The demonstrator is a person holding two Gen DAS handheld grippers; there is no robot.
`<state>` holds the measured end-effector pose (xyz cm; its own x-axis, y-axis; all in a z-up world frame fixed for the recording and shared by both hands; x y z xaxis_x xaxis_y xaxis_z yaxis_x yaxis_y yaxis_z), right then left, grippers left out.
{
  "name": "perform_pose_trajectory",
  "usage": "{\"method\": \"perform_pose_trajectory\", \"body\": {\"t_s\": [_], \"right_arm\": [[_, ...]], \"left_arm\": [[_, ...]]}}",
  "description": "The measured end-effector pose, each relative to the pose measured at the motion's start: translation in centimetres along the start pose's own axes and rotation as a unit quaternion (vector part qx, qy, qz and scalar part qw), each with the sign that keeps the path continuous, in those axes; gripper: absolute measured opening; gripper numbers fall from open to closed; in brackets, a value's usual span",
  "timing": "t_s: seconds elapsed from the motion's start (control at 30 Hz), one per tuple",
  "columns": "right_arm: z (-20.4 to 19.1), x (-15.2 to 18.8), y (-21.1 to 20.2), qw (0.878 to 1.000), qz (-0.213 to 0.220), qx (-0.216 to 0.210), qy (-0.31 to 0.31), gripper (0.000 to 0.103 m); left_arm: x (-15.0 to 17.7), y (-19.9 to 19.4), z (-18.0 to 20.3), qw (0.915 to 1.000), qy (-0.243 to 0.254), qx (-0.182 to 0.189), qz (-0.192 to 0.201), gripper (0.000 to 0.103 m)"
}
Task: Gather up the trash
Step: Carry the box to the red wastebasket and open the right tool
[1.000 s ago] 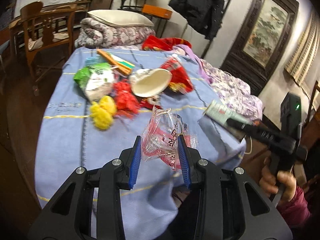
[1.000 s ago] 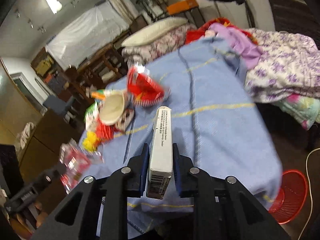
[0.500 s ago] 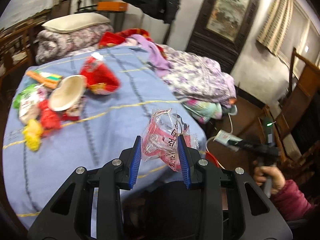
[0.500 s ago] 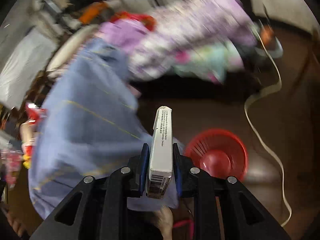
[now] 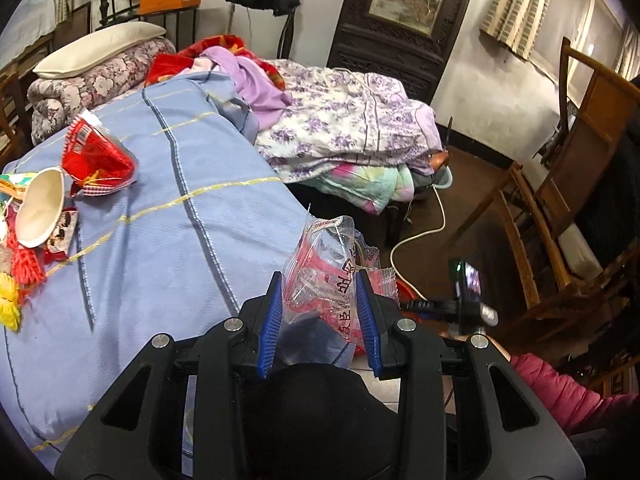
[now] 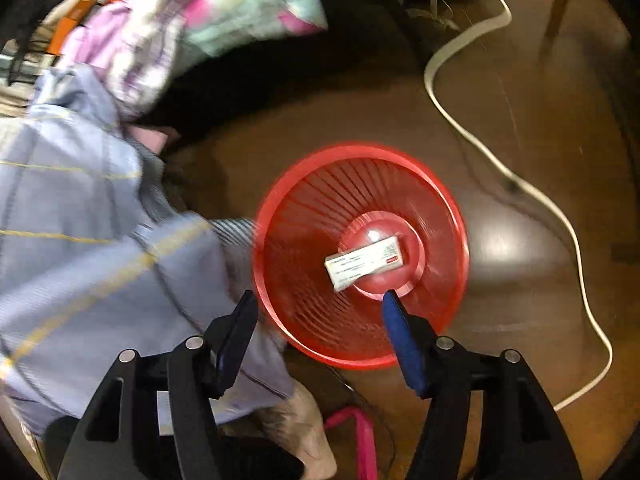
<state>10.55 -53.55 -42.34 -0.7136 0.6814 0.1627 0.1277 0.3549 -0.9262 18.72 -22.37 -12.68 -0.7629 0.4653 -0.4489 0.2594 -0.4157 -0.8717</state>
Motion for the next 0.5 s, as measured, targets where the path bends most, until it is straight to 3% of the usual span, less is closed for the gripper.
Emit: {"method": "perform_pose_trajectory", "body": {"t_s": [0.27, 0.33, 0.4, 0.5], "right_arm": [[5.0, 0.9, 3.9, 0.993, -0.016, 0.075, 0.092, 0.062], [5.6, 0.7, 5.2, 0.992, -0.026, 0.071, 0.099, 0.052], [5.9, 0.4, 7.3, 0.992, -0.047, 0.045, 0.105, 0.021], [6.0, 0.8, 8.6, 0.992, -0.057, 0.025, 0.111, 0.019]], "left_arm": [[-0.4, 1.9, 0.8, 0.9997, 0.009, 0.009, -0.020, 0.036], [-0.4, 2.3, 1.4, 0.9995, 0.016, 0.012, -0.024, 0.036], [-0.5, 2.7, 2.0, 0.9992, 0.025, 0.013, -0.028, 0.036], [-0.6, 3.2, 3.0, 0.9986, 0.038, 0.013, -0.034, 0.036]]}}
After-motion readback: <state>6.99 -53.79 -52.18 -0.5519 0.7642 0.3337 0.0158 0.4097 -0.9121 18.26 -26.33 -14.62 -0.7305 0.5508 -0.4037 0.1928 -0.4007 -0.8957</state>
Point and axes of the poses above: each gripper's, at about its wrist camera, not at the fingertips, and y roughly the way its jaws point, z to its right, x to its underside, the point moved 1 cm from there along y, roughly the way its jaws point, and after that the axes turned 12 degrees about -z, right-handed, at the moved point
